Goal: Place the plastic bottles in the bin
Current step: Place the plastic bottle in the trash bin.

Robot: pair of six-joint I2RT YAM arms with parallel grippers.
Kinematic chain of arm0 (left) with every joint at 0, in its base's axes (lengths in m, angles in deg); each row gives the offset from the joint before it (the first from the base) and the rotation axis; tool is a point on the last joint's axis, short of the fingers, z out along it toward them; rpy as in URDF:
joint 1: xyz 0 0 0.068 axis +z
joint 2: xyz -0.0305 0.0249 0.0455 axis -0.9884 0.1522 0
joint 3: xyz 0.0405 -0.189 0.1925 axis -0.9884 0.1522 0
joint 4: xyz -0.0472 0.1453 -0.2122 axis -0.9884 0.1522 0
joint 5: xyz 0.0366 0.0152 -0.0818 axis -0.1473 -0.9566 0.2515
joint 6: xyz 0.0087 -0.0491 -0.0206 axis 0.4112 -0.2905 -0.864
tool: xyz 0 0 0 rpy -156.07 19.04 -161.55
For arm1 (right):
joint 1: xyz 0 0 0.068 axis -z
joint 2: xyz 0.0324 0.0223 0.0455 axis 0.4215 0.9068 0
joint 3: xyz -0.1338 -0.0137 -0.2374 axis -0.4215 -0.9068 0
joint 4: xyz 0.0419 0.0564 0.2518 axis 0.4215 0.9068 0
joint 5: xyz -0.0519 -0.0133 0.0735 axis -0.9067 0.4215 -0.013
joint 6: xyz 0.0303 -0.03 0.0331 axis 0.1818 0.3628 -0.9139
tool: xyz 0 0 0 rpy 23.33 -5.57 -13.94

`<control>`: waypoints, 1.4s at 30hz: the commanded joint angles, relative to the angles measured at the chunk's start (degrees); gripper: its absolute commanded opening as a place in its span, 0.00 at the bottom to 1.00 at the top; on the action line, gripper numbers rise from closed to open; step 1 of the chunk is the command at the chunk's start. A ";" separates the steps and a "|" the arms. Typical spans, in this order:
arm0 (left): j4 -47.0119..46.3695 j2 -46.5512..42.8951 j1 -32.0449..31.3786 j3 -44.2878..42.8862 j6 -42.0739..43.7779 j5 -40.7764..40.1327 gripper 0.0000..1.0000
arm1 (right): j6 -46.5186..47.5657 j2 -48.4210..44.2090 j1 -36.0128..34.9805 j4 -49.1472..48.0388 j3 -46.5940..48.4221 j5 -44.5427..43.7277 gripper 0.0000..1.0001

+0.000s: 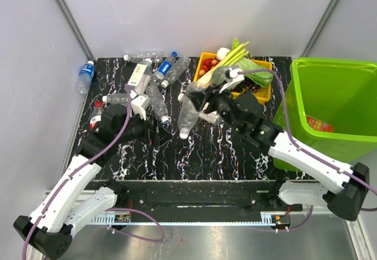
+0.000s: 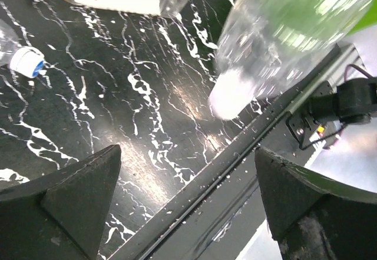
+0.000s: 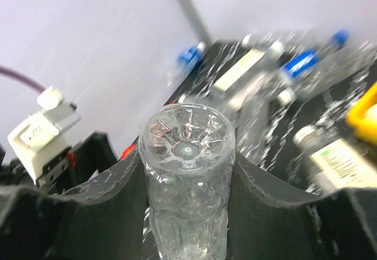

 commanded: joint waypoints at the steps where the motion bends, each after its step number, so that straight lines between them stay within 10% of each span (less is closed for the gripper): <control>1: -0.34 -1.07 -0.13 -0.91 0.84 -7.83 0.99 | 13.75 -7.23 0.44 -2.71 3.95 -14.71 0.34; 24: 3.27 -0.27 -0.13 -2.06 0.58 -22.09 0.99 | 97.43 -17.44 0.44 -23.37 19.51 -40.65 0.40; 31: 3.62 0.08 -0.13 -2.32 0.49 -23.41 0.99 | 98.85 -23.42 0.44 -22.06 13.19 -45.04 0.43; 42: 3.80 -0.01 -0.13 -2.14 0.49 -24.81 0.99 | 94.99 -29.23 0.44 -21.88 5.53 -47.95 0.89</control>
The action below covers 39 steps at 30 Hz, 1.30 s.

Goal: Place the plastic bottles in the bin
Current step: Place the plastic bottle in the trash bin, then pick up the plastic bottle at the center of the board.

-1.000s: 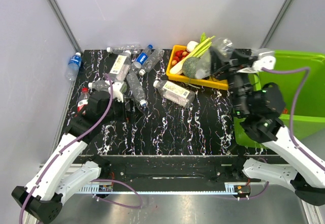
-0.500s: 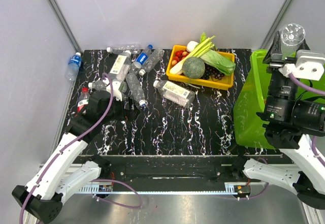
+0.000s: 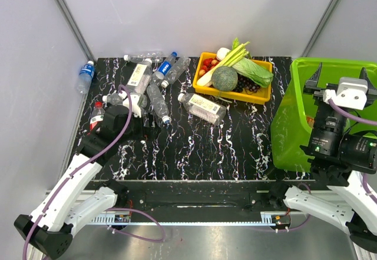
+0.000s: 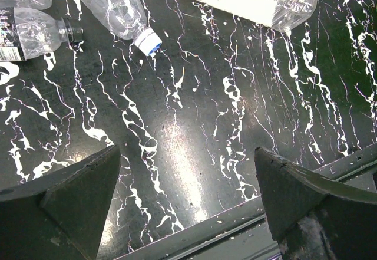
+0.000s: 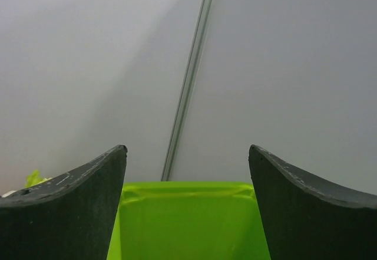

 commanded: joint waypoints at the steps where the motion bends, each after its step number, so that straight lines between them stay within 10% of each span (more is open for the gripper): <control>1: -0.93 -0.16 -0.05 -2.12 0.47 -1.93 0.99 | -2.14 0.24 0.18 -0.55 0.44 -2.29 0.91; 14: -0.14 -0.16 -0.13 -2.39 -0.32 -9.65 0.99 | -41.32 11.22 0.18 38.19 11.34 8.77 0.98; 25: 4.08 1.85 1.01 -3.71 -7.70 -29.27 0.99 | -64.89 18.52 0.18 45.87 8.98 27.83 0.92; 39: 4.34 10.29 29.98 0.16 -22.28 -13.89 0.99 | -76.77 15.63 0.18 47.44 -1.04 44.10 0.83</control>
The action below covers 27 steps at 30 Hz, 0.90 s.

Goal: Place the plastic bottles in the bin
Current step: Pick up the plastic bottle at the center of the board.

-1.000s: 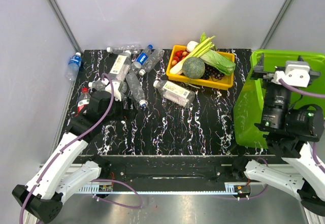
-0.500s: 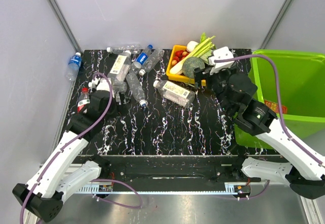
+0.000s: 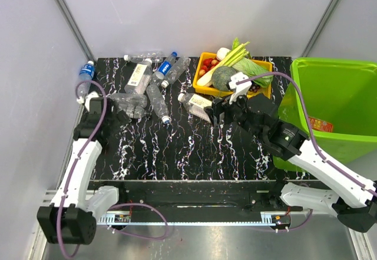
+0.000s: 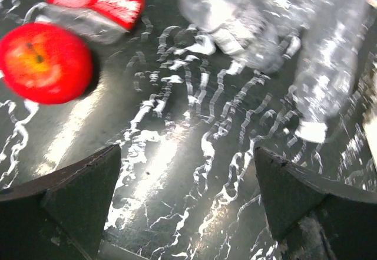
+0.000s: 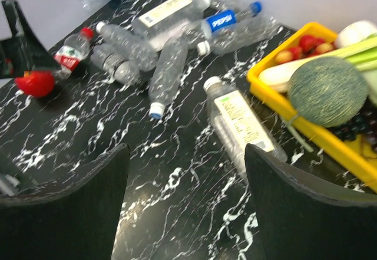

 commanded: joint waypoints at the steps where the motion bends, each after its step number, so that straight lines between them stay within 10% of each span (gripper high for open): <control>1: 0.39 2.90 11.49 1.30 -7.80 3.01 0.99 | -4.64 -4.35 0.16 -2.39 -3.23 6.21 0.83; 20: 2.06 20.31 28.03 -7.58 -3.15 -5.88 0.99 | -2.88 -10.77 0.16 -0.82 -5.44 12.81 0.85; 27: -5.22 11.98 29.10 -2.66 -1.49 0.98 0.98 | -3.32 -12.79 0.16 -0.03 -6.58 11.84 0.85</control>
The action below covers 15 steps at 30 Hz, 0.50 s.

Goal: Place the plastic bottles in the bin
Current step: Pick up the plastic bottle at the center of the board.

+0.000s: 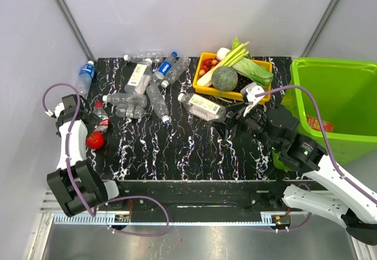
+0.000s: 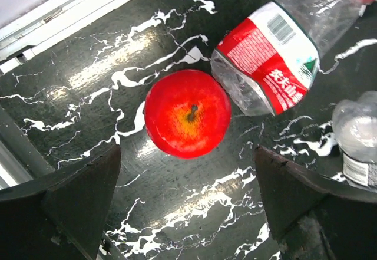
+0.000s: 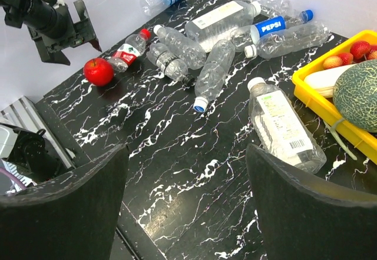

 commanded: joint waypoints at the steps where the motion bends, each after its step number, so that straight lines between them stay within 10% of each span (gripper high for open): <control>1: -5.99 -7.61 -0.10 0.89 2.05 4.37 0.98 | 0.04 -1.65 0.16 -0.66 0.20 0.04 0.85; 15: -9.26 12.32 0.16 -15.80 14.89 10.98 0.96 | -1.28 -0.68 0.25 0.22 2.74 1.97 0.84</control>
